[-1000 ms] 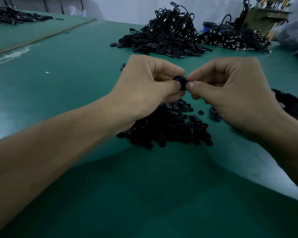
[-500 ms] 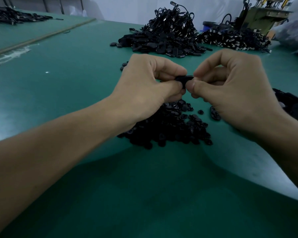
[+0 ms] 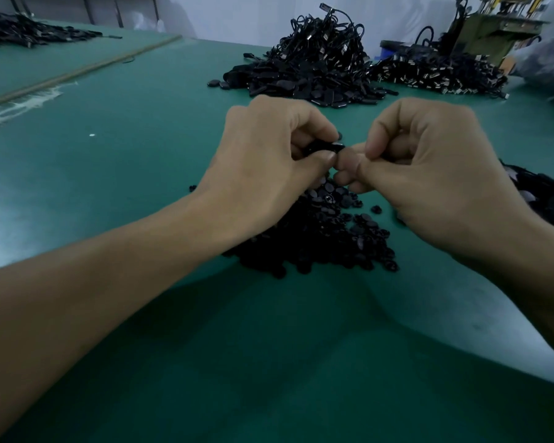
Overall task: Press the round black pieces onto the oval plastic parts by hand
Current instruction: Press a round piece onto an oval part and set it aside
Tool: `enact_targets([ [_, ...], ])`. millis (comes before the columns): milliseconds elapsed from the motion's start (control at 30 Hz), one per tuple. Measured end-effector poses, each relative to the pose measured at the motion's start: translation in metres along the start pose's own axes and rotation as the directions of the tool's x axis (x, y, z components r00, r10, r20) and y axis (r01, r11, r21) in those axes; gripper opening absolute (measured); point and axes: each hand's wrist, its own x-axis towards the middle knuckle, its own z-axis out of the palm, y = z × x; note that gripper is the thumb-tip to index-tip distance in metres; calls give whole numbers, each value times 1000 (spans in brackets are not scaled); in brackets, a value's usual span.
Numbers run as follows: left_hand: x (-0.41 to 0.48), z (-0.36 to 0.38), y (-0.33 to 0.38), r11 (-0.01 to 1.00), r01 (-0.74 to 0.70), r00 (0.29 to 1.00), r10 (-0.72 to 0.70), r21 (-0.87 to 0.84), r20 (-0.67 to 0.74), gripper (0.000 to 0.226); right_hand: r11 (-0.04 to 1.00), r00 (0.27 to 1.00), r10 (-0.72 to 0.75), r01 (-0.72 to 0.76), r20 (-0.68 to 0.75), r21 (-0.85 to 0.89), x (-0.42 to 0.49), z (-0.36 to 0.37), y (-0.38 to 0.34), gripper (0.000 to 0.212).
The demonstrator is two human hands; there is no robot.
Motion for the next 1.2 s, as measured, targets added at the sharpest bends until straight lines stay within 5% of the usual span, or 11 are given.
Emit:
enact_targets([
  [133, 0, 1, 0, 997, -40, 999, 39, 62, 13, 13, 999, 997, 33, -33, 74, -3, 1, -1, 1, 25],
  [300, 1, 2, 0, 999, 3, 997, 1, -48, 72, 15, 989, 1000, 12, -16, -26, -150, 3, -3, 8, 16],
  [767, 3, -2, 4, 870, 296, 953, -242, -395, 181, 19, 994, 995, 55, -62, 78, 88, 4, -8, 14, 5],
  [1200, 3, -1, 6, 887, 254, 964, -200, -386, 175, 17, 995, 997, 74, -74, 9, 71, 7, -9, 11, 9],
])
